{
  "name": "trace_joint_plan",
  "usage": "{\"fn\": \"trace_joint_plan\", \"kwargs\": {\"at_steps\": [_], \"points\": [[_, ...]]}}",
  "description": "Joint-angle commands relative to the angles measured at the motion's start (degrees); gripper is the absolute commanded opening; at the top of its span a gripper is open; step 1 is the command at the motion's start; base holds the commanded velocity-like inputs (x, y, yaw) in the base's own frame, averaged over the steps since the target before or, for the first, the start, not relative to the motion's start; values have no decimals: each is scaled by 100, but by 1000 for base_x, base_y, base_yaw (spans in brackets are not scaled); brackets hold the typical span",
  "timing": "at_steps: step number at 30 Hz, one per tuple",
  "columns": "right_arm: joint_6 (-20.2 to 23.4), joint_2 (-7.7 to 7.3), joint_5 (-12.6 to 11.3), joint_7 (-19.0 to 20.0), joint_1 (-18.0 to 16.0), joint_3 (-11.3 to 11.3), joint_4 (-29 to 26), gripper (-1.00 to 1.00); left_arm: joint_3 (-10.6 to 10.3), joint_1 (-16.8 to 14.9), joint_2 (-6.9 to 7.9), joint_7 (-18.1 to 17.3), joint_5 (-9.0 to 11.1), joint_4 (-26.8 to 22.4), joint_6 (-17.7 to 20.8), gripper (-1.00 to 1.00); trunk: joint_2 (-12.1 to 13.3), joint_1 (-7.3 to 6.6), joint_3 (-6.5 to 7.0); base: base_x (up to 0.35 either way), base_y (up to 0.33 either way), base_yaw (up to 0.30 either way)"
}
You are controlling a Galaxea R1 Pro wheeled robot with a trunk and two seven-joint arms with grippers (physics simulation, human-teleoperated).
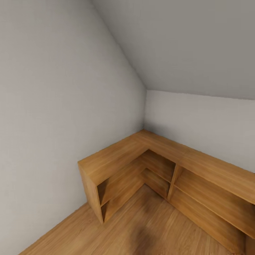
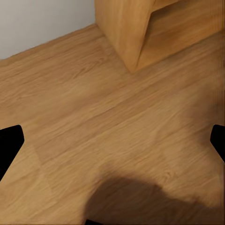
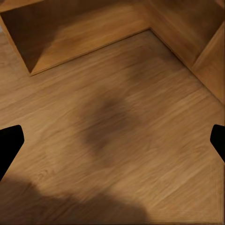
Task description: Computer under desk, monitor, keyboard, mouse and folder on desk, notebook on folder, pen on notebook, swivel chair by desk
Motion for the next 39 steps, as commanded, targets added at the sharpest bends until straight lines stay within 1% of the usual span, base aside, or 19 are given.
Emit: {"fn": "trace_joint_plan", "kwargs": {"at_steps": [1, 12, 23, 39], "points": [[-2, 2, 6, -56, -5, 47, 0, 100, -52, -3, 1, 46, 9, -7, -12, 100, -13, 4, -13, 0, 0, -255], [-2, 2, 2, -56, -5, 46, 3, 100, -70, -3, -64, 34, -9, -6, -5, 100, -13, 4, -13, 4, 0, -255], [-2, 2, 3, -56, -5, 46, 0, 100, -69, -3, -72, 33, -15, -6, -5, 100, -13, 4, -13, 194, 0, -255], [-2, 2, 3, -56, -5, 46, 4, 100, -65, -3, -74, 46, 9, -6, -11, 100, -13, 4, -13, 19, 0, -255]]}}
